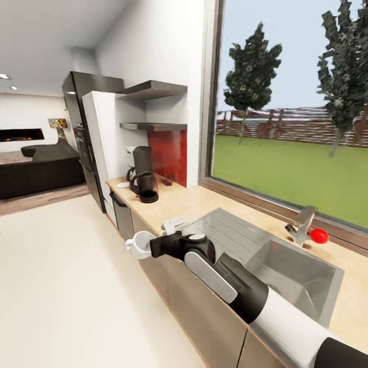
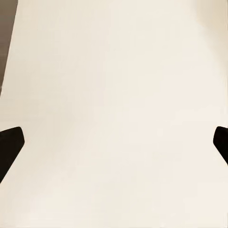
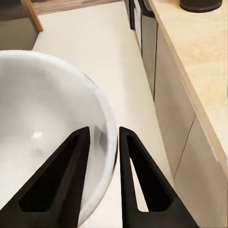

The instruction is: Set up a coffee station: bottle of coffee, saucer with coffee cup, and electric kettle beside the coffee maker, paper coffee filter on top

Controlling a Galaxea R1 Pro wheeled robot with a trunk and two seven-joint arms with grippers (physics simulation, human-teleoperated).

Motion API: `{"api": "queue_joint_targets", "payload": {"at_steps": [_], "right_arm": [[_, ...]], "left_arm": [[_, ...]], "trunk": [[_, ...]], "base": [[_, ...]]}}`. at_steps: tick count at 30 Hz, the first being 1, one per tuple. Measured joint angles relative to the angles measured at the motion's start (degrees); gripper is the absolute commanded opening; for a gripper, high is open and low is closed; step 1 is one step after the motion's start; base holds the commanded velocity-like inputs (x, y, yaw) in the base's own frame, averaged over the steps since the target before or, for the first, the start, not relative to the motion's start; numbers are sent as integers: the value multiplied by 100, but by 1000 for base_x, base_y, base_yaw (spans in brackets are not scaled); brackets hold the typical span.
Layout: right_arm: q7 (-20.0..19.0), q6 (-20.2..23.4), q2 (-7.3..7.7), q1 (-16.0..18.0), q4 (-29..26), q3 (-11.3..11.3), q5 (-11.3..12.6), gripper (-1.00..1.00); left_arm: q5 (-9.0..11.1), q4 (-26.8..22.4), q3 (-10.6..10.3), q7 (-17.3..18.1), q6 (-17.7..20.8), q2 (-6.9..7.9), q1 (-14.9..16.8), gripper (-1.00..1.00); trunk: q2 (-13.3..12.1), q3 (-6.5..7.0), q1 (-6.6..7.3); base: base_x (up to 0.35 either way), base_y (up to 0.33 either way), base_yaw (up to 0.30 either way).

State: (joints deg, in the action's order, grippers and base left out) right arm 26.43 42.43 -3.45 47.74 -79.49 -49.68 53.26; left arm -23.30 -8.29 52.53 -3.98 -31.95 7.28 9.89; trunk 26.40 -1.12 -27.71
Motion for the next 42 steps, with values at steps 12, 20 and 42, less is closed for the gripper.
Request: {"api": "queue_joint_targets", "payload": {"at_steps": [12,20,42], "right_arm": [[0,-1,-6,-1,0,-2,0,-100],[0,1,-2,-1,-1,-1,-1,-100],[-9,-8,6,-1,3,-1,-1,-100]], "left_arm": [[0,0,-30,0,-8,-1,3,100],[0,0,-14,0,-8,0,5,100],[0,1,-5,0,-8,0,3,100]], "trunk": [[-1,-53,1],[-1,-83,1],[0,-87,2]], "base": [[145,270,271],[159,280,187],[210,265,5]]}}
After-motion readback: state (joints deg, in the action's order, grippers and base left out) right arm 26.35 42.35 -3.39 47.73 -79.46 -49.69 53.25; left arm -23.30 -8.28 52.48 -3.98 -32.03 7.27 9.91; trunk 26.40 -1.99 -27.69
